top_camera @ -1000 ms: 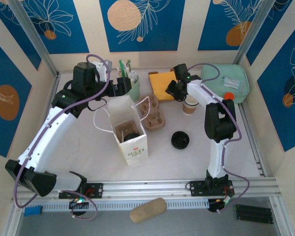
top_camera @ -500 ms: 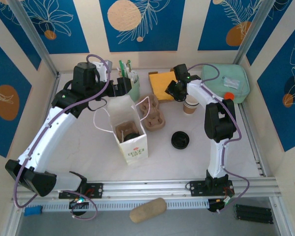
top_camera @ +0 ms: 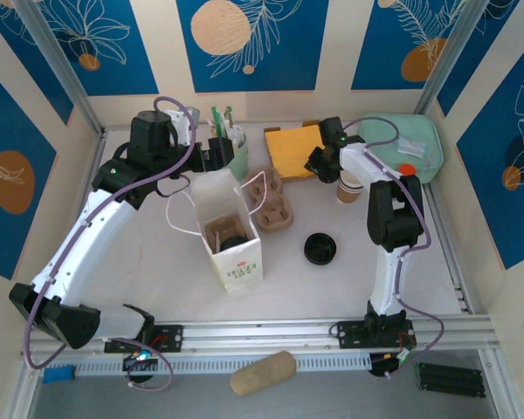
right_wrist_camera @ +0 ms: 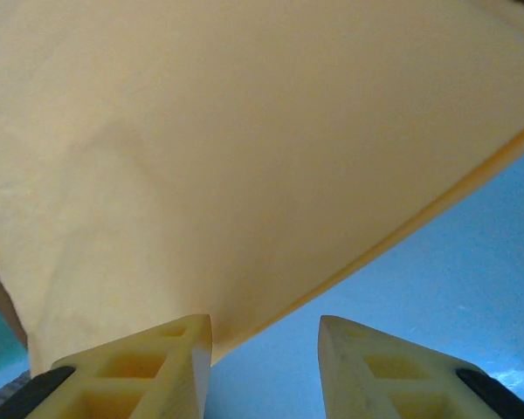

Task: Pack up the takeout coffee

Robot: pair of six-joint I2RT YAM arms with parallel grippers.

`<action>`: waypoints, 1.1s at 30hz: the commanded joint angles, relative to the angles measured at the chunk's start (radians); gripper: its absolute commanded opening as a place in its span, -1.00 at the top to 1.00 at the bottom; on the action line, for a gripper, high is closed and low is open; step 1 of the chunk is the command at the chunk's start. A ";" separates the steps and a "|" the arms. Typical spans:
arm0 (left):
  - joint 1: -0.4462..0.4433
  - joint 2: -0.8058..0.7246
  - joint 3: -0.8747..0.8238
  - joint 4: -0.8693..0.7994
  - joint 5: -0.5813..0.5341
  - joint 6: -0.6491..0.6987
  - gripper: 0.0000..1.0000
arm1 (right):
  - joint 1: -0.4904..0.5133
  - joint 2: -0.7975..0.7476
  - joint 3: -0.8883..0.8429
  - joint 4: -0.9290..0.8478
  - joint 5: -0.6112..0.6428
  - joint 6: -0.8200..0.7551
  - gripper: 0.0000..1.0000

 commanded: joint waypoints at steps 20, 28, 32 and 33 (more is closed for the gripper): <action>-0.010 0.003 0.027 0.029 0.001 0.021 -0.99 | 0.056 -0.008 0.038 0.003 -0.075 0.017 0.28; -0.009 0.003 0.027 0.028 -0.002 0.024 -0.99 | 0.057 0.003 0.028 0.011 -0.079 0.027 0.32; -0.011 0.004 0.027 0.028 -0.003 0.023 -0.99 | 0.056 0.009 0.027 0.012 -0.080 0.030 0.34; -0.011 0.003 0.027 0.028 -0.002 0.024 -0.99 | 0.056 0.011 0.026 0.012 -0.079 0.030 0.34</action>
